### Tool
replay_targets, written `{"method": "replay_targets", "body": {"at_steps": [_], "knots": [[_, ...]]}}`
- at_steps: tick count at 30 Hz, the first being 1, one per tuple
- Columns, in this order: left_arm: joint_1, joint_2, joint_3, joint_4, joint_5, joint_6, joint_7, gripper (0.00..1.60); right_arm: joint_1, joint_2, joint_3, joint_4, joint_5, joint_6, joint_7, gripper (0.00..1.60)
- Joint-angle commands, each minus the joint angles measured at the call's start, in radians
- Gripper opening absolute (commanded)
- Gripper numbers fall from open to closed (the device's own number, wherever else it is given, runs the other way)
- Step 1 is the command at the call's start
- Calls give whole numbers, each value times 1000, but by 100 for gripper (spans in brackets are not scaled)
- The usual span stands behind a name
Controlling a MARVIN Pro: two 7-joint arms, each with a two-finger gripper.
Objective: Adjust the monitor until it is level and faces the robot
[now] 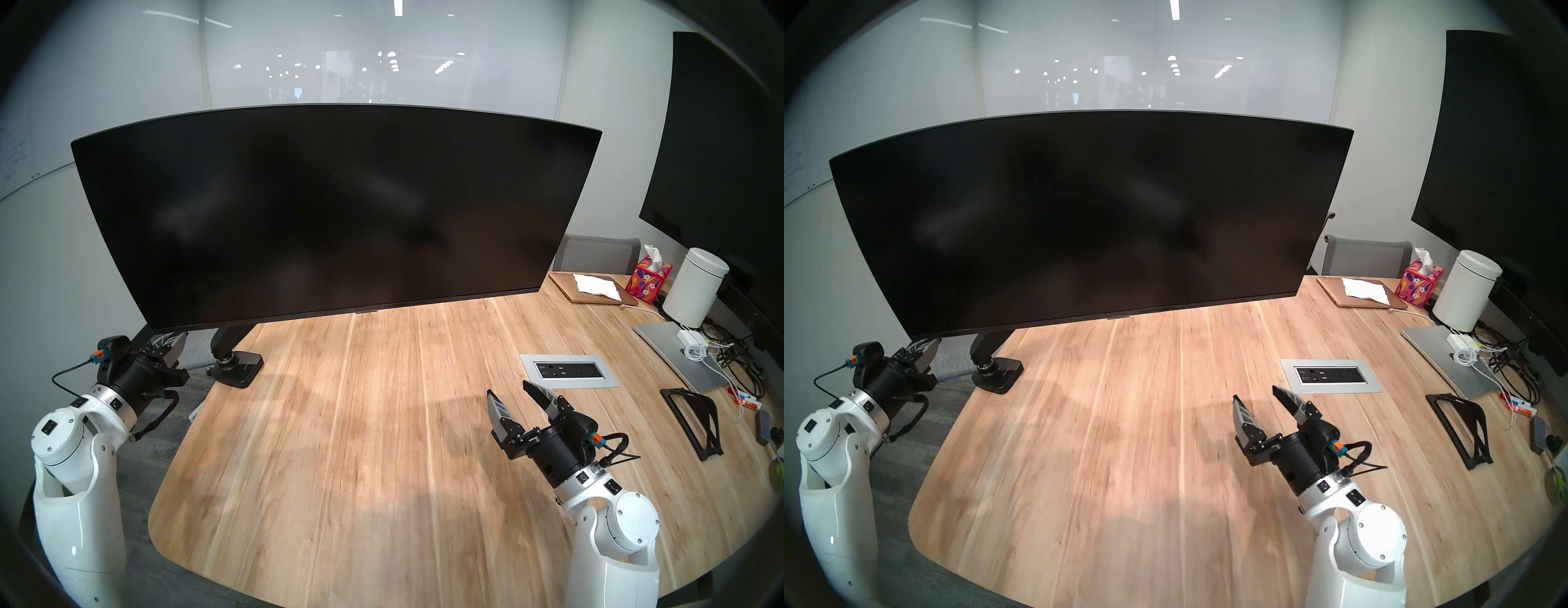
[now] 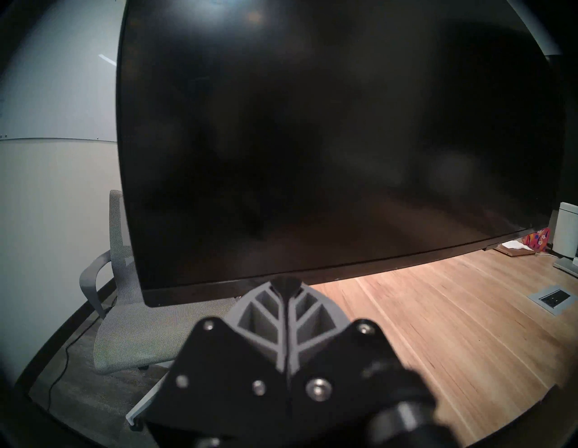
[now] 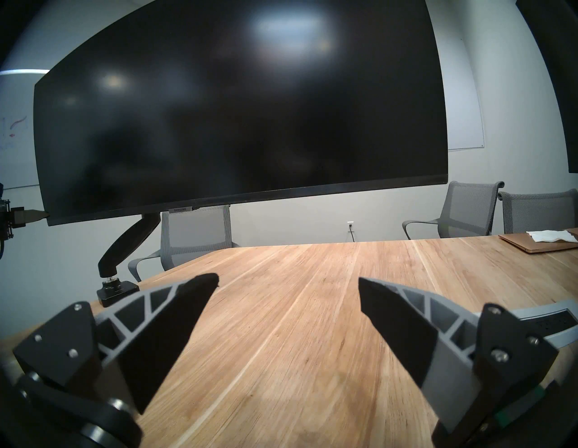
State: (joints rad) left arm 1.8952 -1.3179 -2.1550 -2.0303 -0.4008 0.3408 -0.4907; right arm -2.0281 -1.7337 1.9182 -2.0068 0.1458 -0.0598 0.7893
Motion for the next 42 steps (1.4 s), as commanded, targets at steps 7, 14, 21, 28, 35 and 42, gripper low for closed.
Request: {"method": "replay_targets", "body": {"at_steps": [7,14,21,28,35,42], "knots": [[-117,42,47,54,34,-1,44,0,2,2,-1,-20,6,-1,0,160],[-155,51,65,89,47,-5,57,0,2,2,-1,-20,6,-1,0,160],[-185,59,75,117,57,-6,66,0,2,2,-1,-20,6,-1,0,160],[-195,60,80,127,62,-8,68,0,2,2,-1,-20,6,-1,0,160],[-203,65,83,138,65,-11,71,0,2,2,-1,-20,7,-1,-1,160],[-211,71,86,155,67,-15,72,0,2,2,-1,-20,7,-1,-1,160]]}}
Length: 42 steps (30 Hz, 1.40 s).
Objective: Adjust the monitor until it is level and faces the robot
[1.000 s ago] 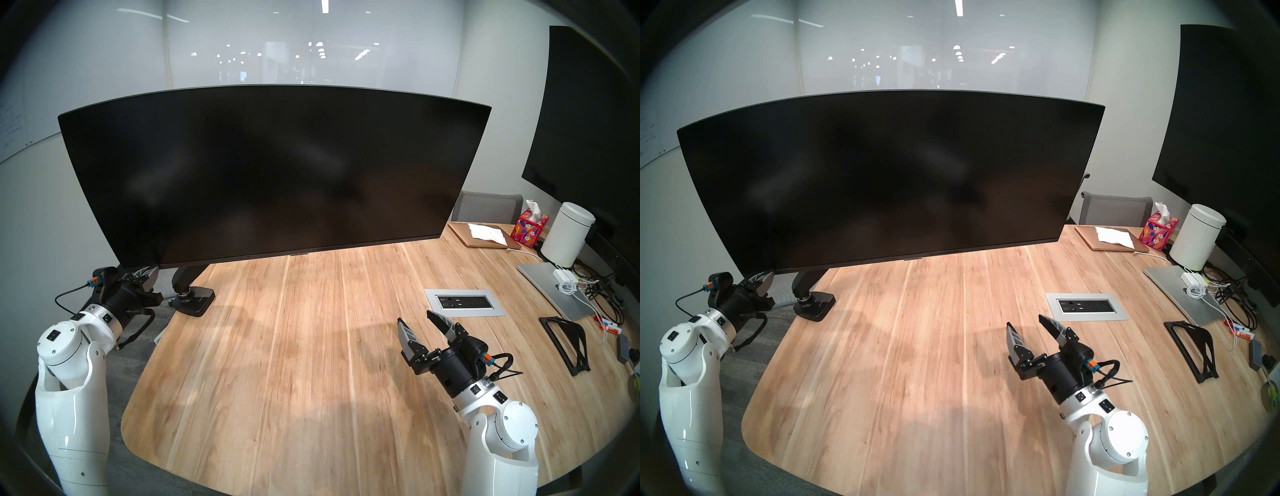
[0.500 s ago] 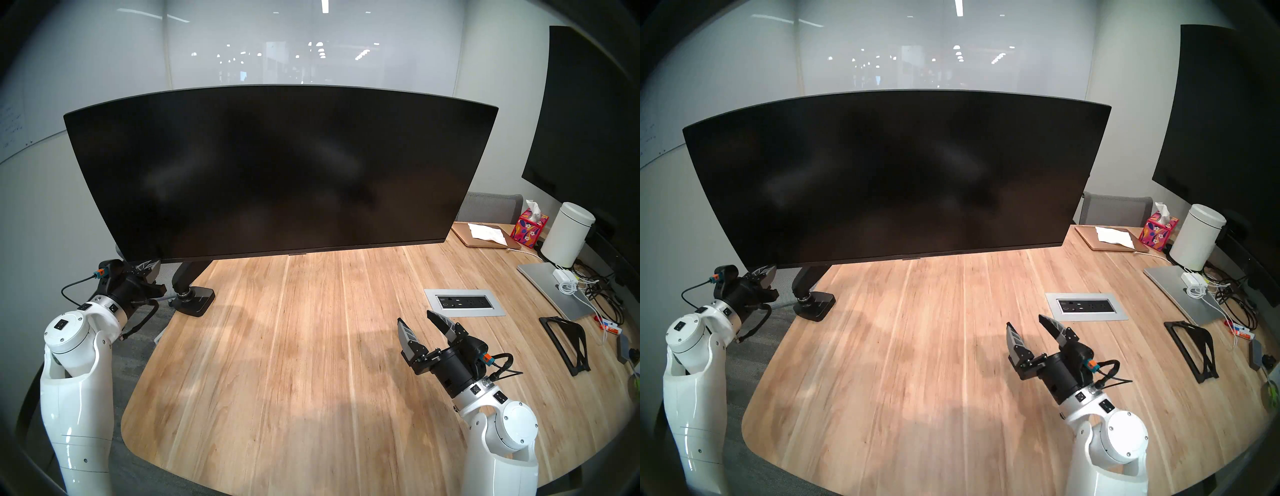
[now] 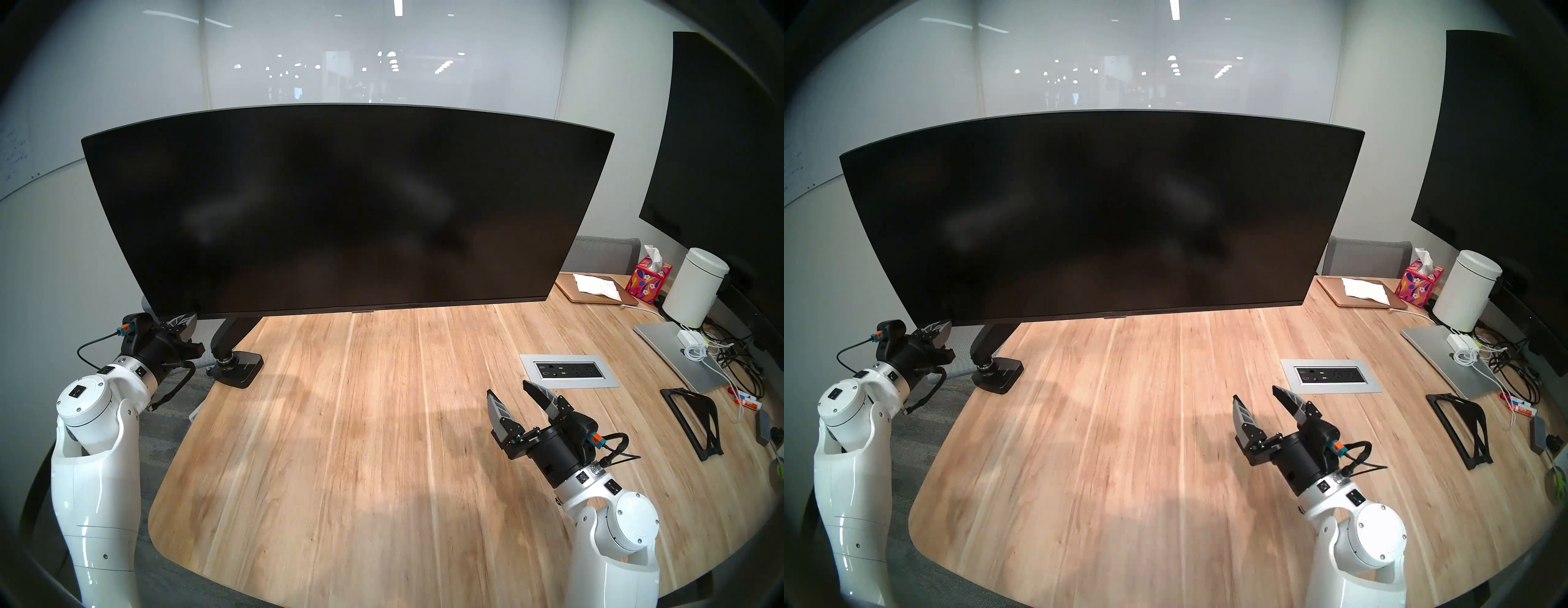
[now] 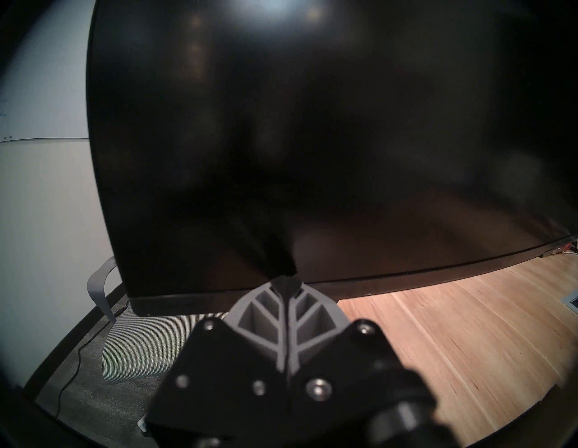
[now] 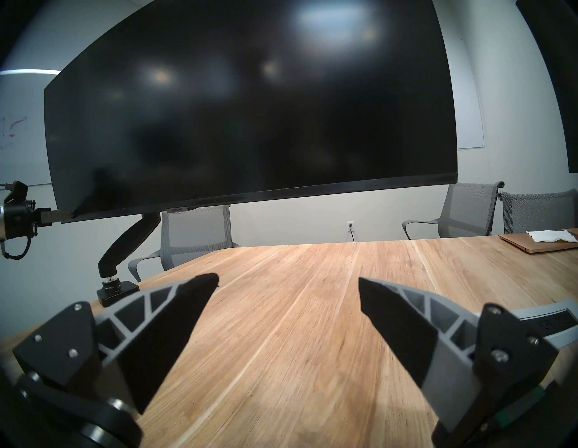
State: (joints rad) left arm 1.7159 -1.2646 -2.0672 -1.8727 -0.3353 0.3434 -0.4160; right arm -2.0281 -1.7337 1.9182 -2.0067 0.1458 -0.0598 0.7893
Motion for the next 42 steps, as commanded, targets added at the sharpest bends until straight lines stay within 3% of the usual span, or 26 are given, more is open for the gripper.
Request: {"method": "replay_targets", "body": {"at_steps": [1,27,42], "knots": [[-41,21,0,7,2,-17,0,0,2,2,-1,-20,6,-1,-1,160],[-105,45,15,97,20,-34,5,0,1,2,-1,-20,7,-1,-1,160],[-95,42,-3,88,13,-32,-15,0,1,2,-1,-20,7,-1,-1,160]]}}
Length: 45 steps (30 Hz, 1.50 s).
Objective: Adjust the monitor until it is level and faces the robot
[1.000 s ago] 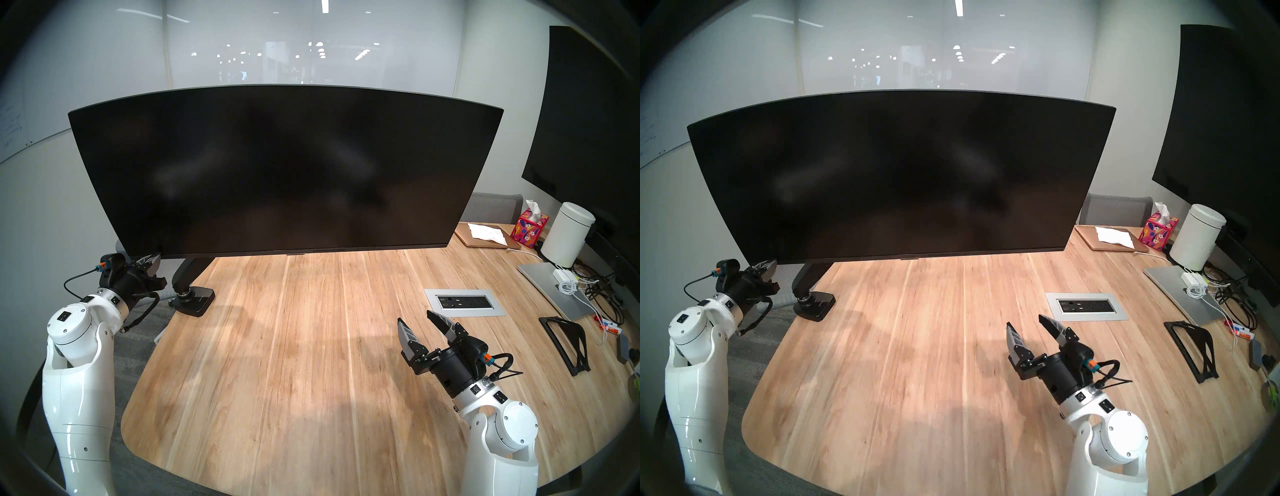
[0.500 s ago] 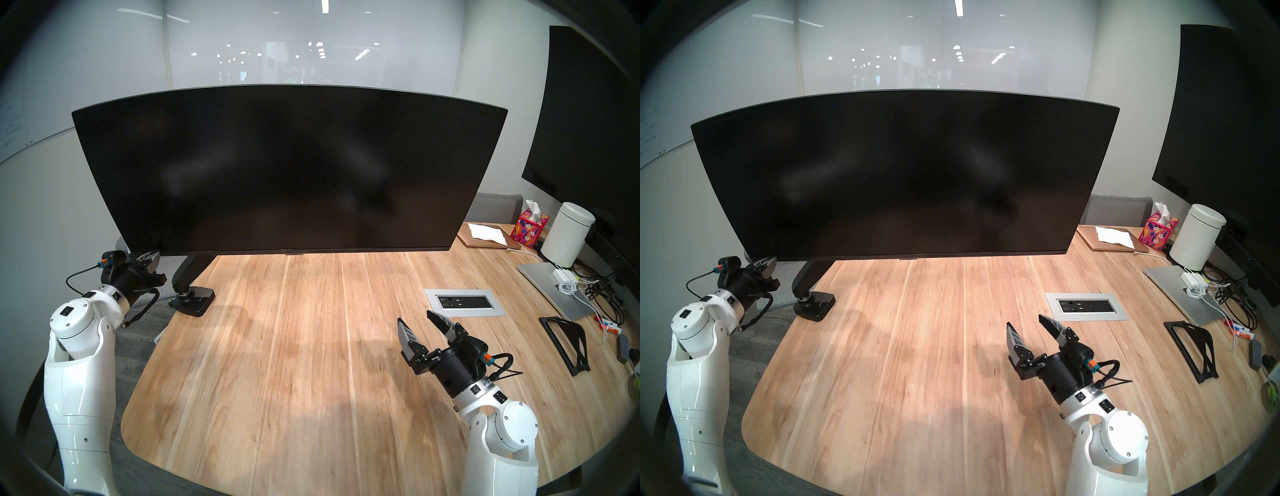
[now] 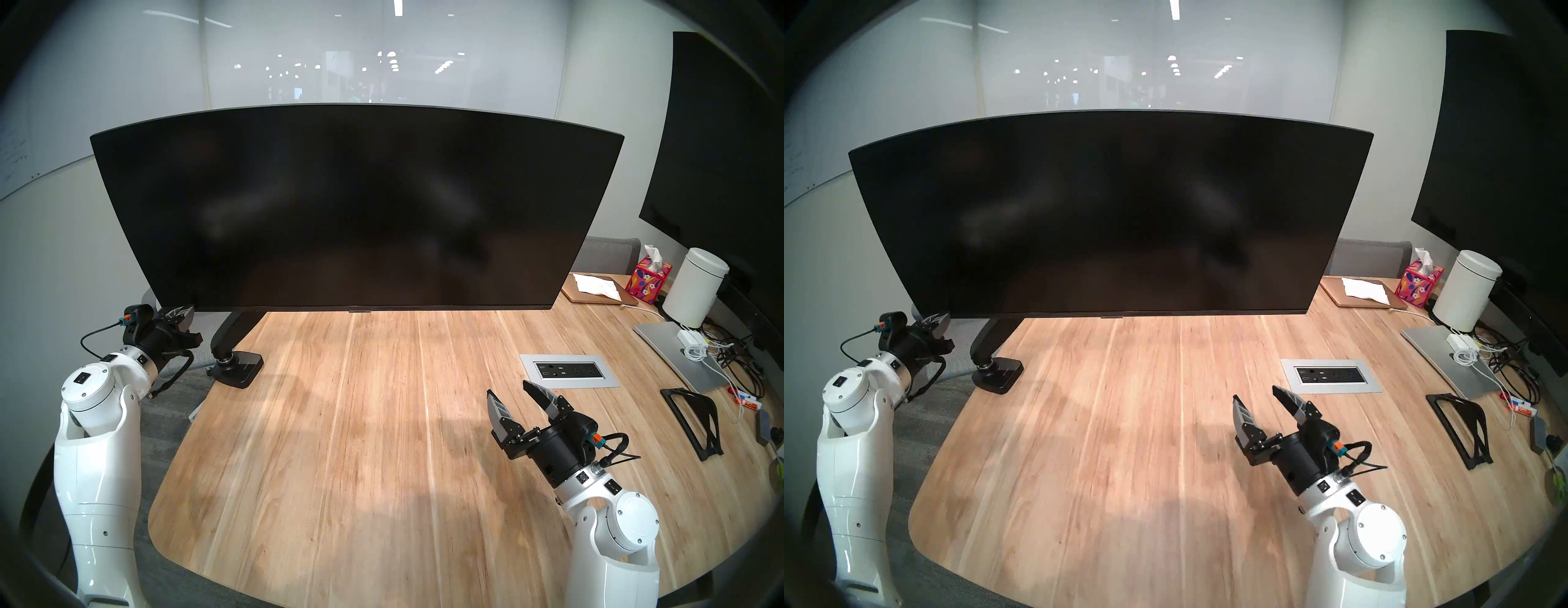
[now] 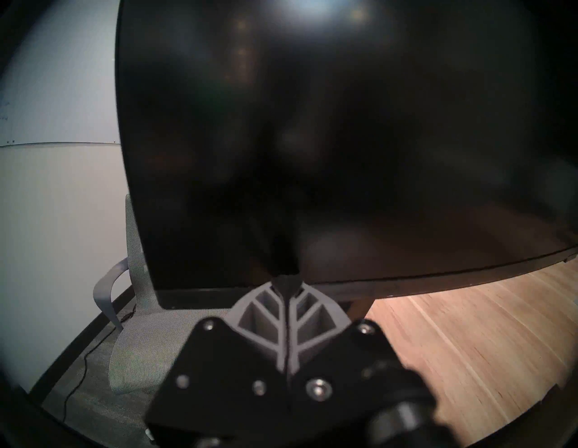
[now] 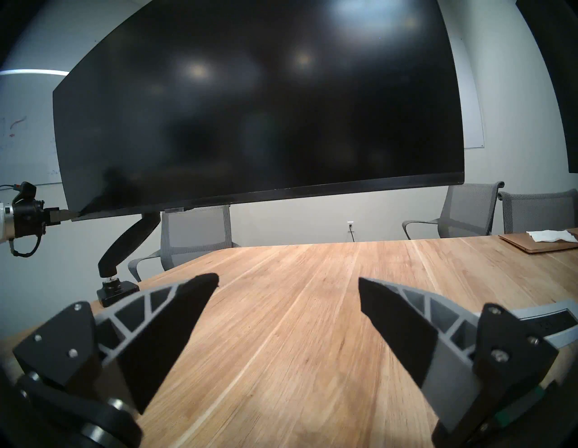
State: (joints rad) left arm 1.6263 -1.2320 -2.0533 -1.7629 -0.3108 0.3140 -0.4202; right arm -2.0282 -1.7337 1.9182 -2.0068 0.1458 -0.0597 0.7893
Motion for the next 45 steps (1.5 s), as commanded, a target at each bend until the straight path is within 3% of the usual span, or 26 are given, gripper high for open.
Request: {"method": "replay_targets", "body": {"at_steps": [1,14,22,29,33,35,37,38,41,45], "knots": [[-2,9,-19,-25,-14,-3,-14,0,1,2,-1,-20,7,-1,-1,160],[87,-10,-83,-96,-61,22,-72,0,2,2,-1,-20,7,-1,-1,160],[179,-29,-141,-171,-102,54,-140,0,2,2,-1,-20,6,-1,0,160],[276,-50,-185,-233,-133,95,-227,0,2,2,-1,-19,6,-2,0,160],[311,-83,-206,-259,-108,112,-299,0,2,2,-1,-19,6,-2,0,160],[372,-86,-217,-288,-116,107,-342,0,2,2,-1,-19,6,-2,0,160],[352,-110,-225,-288,-95,118,-357,0,2,2,-1,-19,6,-2,0,160],[392,-94,-225,-299,-114,106,-364,0,2,2,-1,-19,6,-2,0,160],[400,-120,-243,-307,-94,111,-412,0,2,2,-1,-19,6,-2,0,160],[462,-123,-255,-331,-102,99,-463,0,2,2,-1,-19,6,-2,0,160]]}}
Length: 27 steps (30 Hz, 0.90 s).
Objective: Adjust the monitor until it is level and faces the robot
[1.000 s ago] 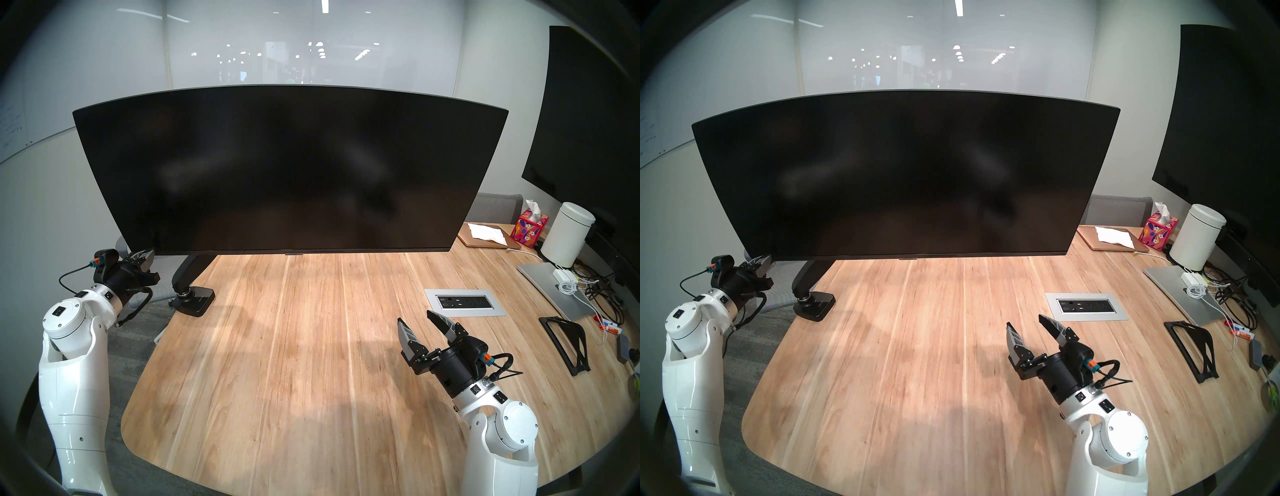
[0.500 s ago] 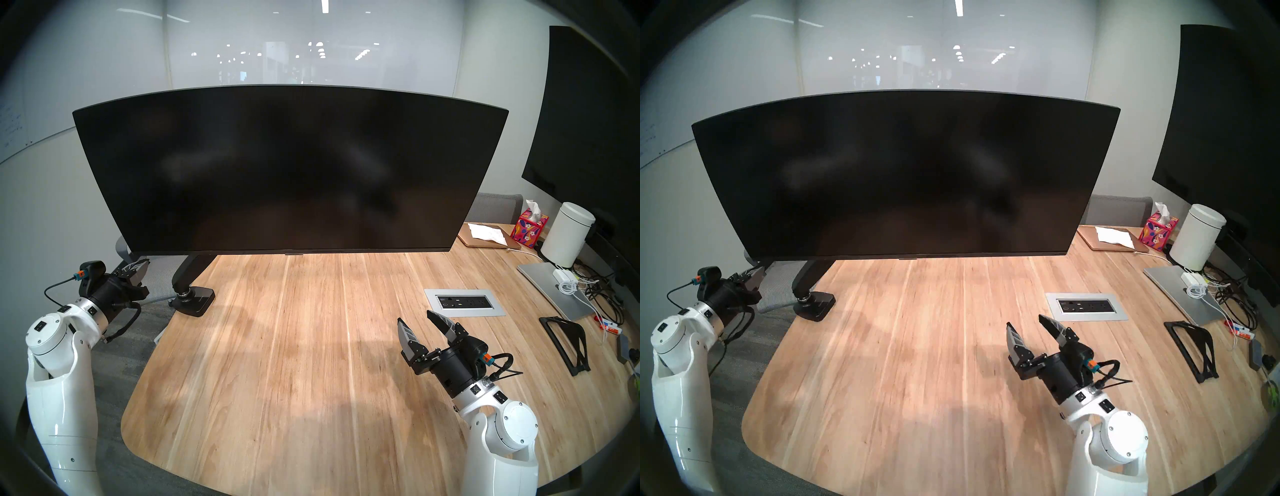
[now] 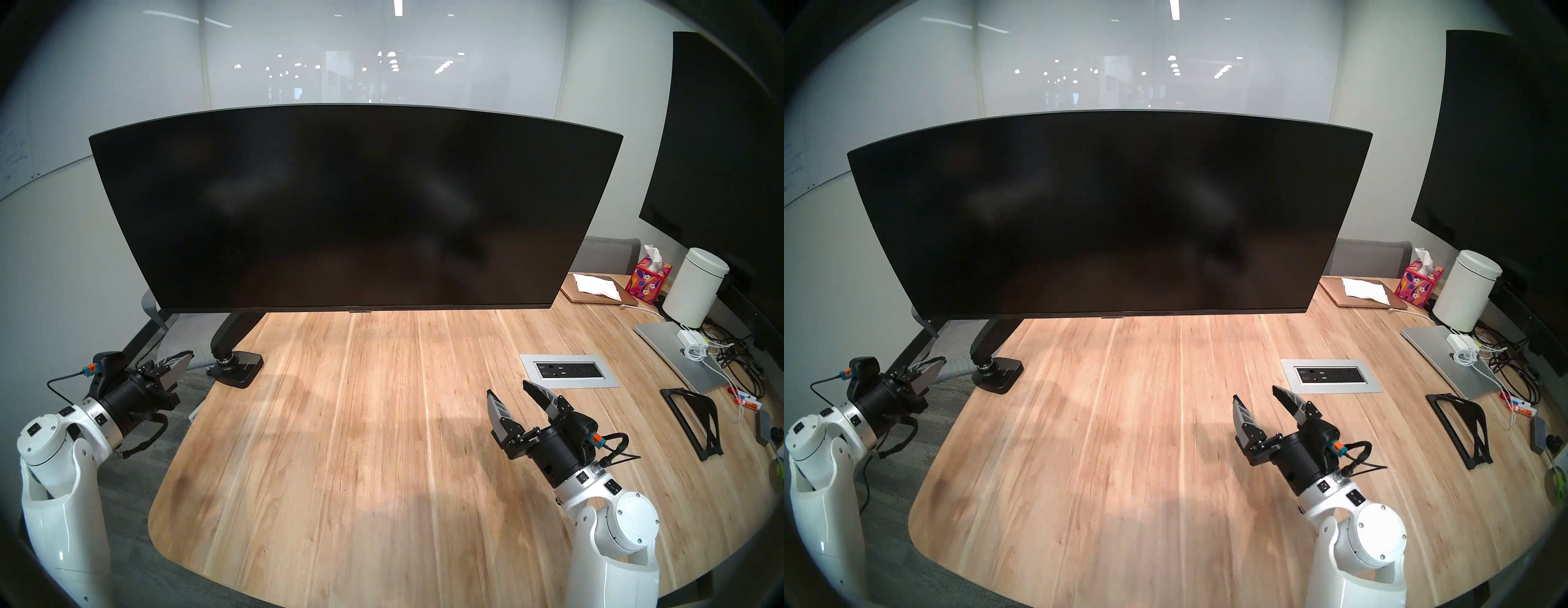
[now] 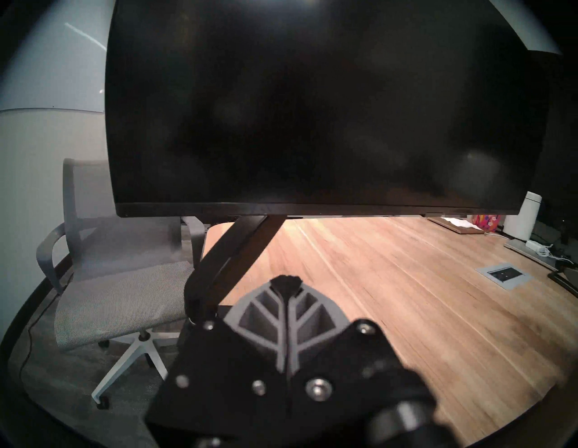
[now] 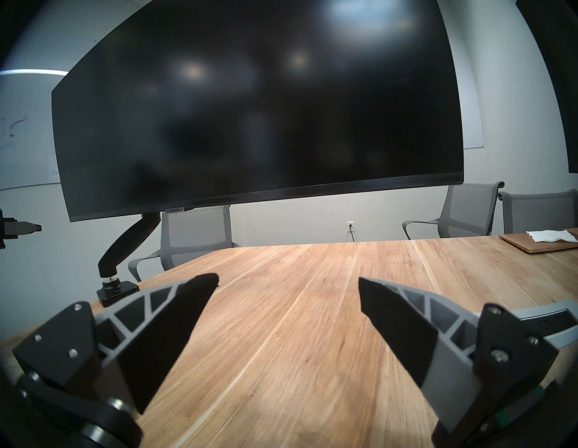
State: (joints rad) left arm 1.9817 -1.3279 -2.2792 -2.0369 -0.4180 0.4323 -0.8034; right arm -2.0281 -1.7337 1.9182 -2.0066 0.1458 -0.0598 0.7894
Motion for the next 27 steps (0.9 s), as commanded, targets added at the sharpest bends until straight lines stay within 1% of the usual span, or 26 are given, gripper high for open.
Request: {"method": "replay_targets", "body": {"at_steps": [1,3,4,7,8,10,13,15,18,21,22,23,24,25,27], "knots": [[108,-41,-35,-61,16,-23,-102,0,2,2,-1,-19,6,-2,0,160],[144,-40,-38,-71,1,-51,-118,0,2,2,-1,-19,6,-2,0,160],[139,-50,-43,-70,7,-55,-133,0,2,2,-1,-19,6,-2,0,160],[162,-52,-50,-69,2,-87,-168,0,2,2,-1,-20,6,-1,0,160],[178,-52,-53,-63,1,-119,-203,0,2,2,-1,-20,6,-1,0,160],[190,-58,-54,-60,4,-150,-228,0,2,2,-1,-20,6,-1,0,160],[207,-70,-50,-52,20,-211,-258,0,2,2,-1,-20,6,-1,0,160],[201,-92,-54,-52,50,-241,-284,0,2,2,-1,-20,6,-1,0,160],[210,-110,-51,-42,70,-296,-310,0,2,2,-1,-20,6,-1,0,160],[208,-128,-46,-29,93,-357,-323,0,2,2,-1,-20,6,-1,0,160],[204,-134,-46,-26,98,-362,-328,0,2,2,-1,-20,6,-1,0,160],[209,-134,-41,-17,95,-398,-325,0,2,2,-1,-20,7,-1,-1,160],[203,-141,-43,-16,103,-393,-330,0,2,2,-1,-20,6,-1,-1,160],[204,-141,-38,-8,99,-421,-323,0,1,2,-1,-20,7,-1,-1,160],[195,-149,-36,-1,102,-435,-318,0,1,2,-1,-20,7,-1,-1,160]]}}
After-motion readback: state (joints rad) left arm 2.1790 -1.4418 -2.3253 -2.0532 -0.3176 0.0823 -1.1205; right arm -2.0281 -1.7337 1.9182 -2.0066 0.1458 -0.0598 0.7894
